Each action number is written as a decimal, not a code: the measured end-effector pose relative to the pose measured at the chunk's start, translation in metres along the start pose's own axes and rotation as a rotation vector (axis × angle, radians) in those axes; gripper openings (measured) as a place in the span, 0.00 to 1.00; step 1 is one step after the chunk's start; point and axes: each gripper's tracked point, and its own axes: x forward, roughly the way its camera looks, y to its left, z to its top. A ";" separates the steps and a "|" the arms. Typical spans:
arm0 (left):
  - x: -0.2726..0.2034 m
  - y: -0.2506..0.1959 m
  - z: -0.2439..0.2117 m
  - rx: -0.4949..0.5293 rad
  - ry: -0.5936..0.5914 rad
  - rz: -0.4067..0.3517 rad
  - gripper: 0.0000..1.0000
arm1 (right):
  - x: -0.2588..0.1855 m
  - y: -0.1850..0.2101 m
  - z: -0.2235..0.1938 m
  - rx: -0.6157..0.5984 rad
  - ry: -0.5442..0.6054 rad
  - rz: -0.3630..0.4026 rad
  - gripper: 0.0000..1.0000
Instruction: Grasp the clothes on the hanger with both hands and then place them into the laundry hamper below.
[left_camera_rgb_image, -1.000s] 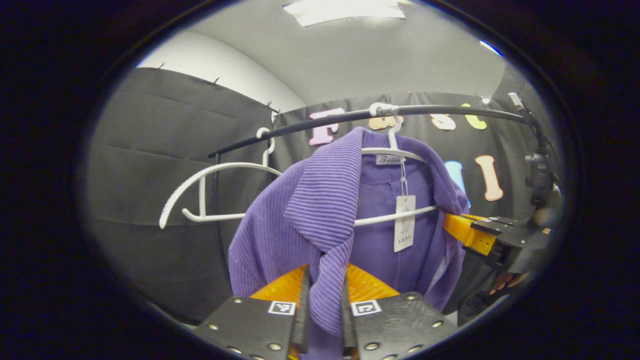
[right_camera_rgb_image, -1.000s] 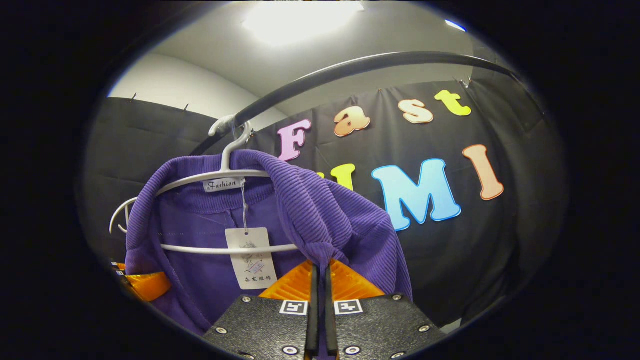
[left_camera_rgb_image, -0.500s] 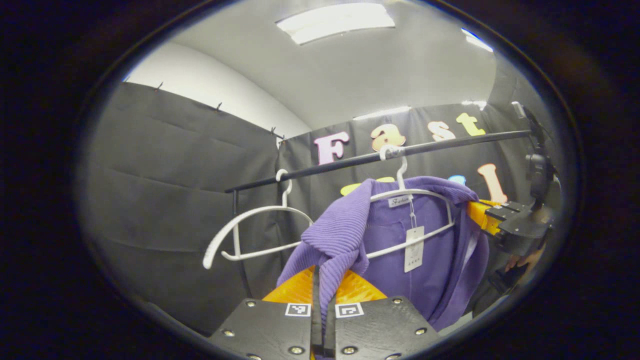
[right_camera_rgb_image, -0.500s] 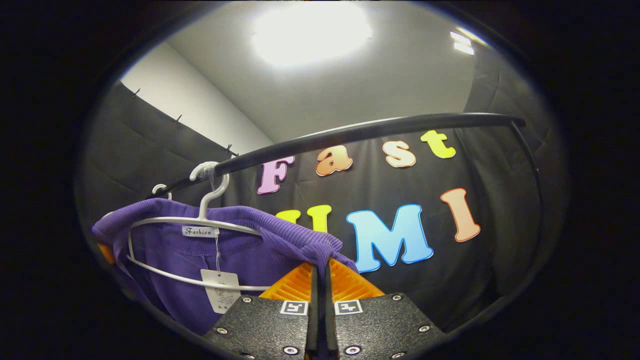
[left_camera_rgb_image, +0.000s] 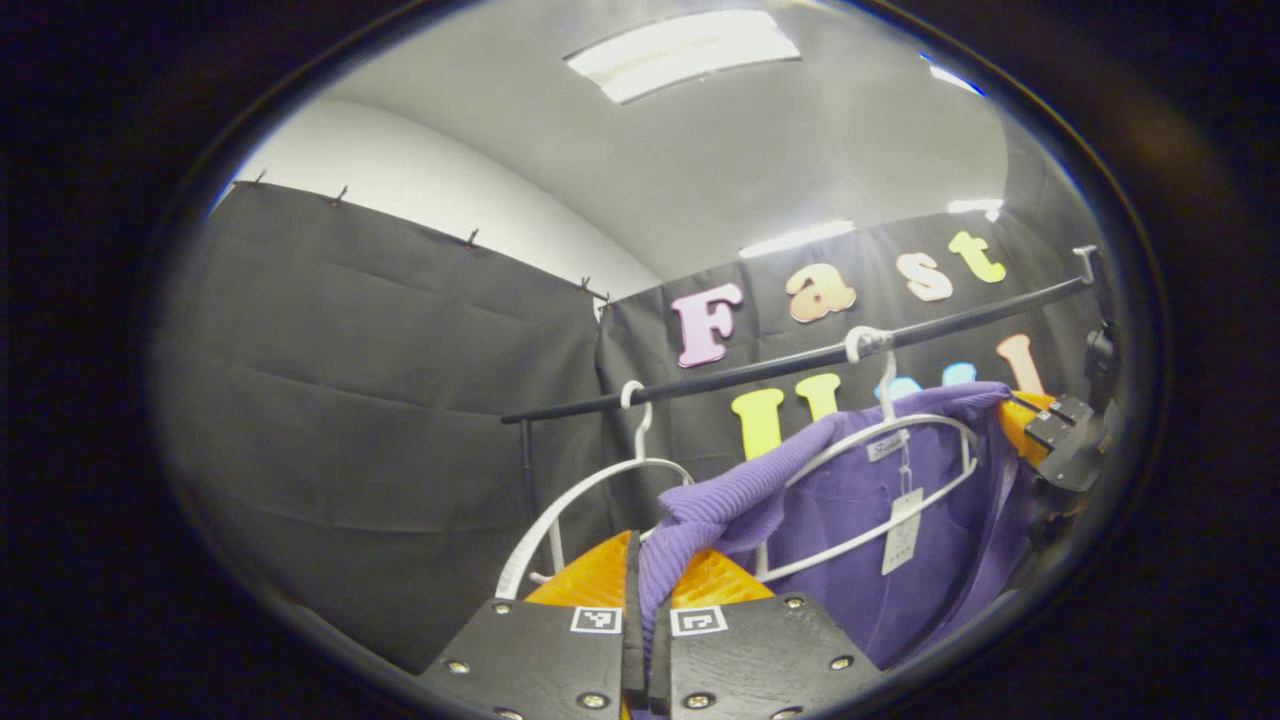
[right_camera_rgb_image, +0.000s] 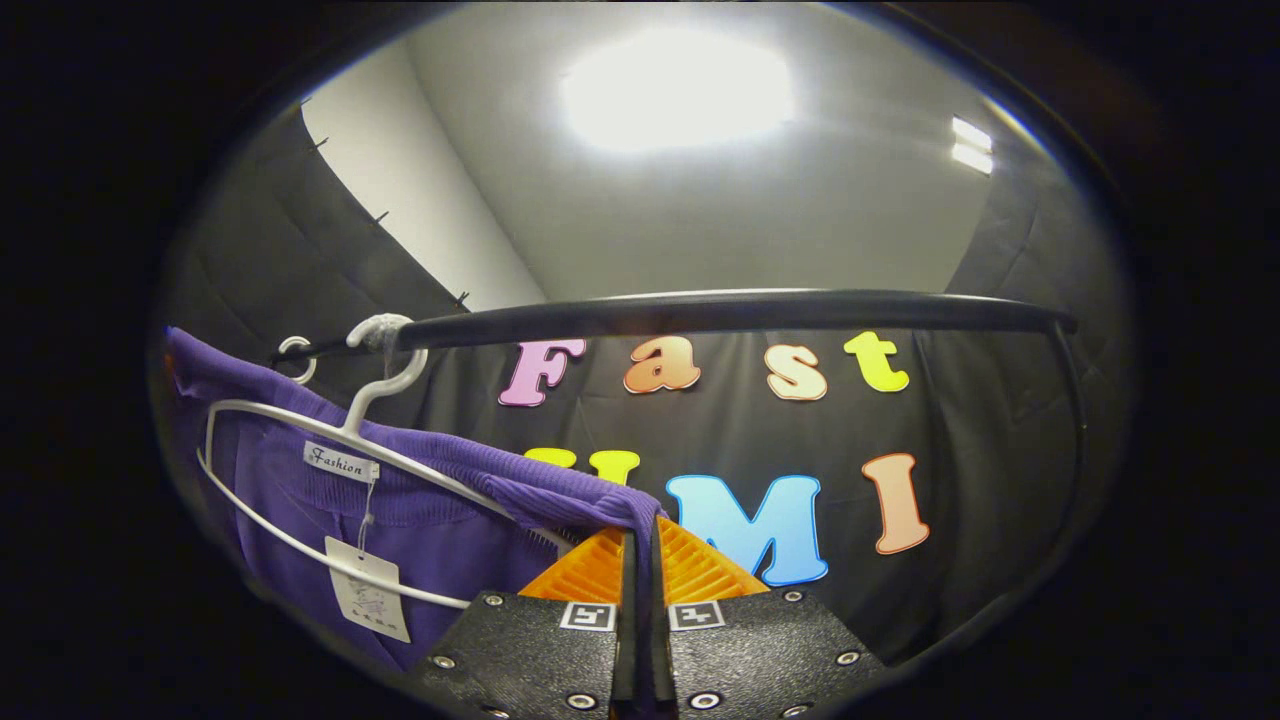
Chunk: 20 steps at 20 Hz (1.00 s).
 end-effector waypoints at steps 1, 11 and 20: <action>0.003 0.004 0.002 -0.003 -0.003 0.002 0.03 | 0.001 0.000 -0.001 -0.004 -0.002 0.000 0.05; 0.041 0.039 0.024 0.131 -0.048 0.018 0.03 | 0.010 0.006 -0.011 -0.083 -0.015 0.018 0.05; 0.093 0.028 0.018 0.159 -0.060 -0.059 0.06 | 0.022 -0.004 -0.014 -0.145 -0.017 -0.029 0.05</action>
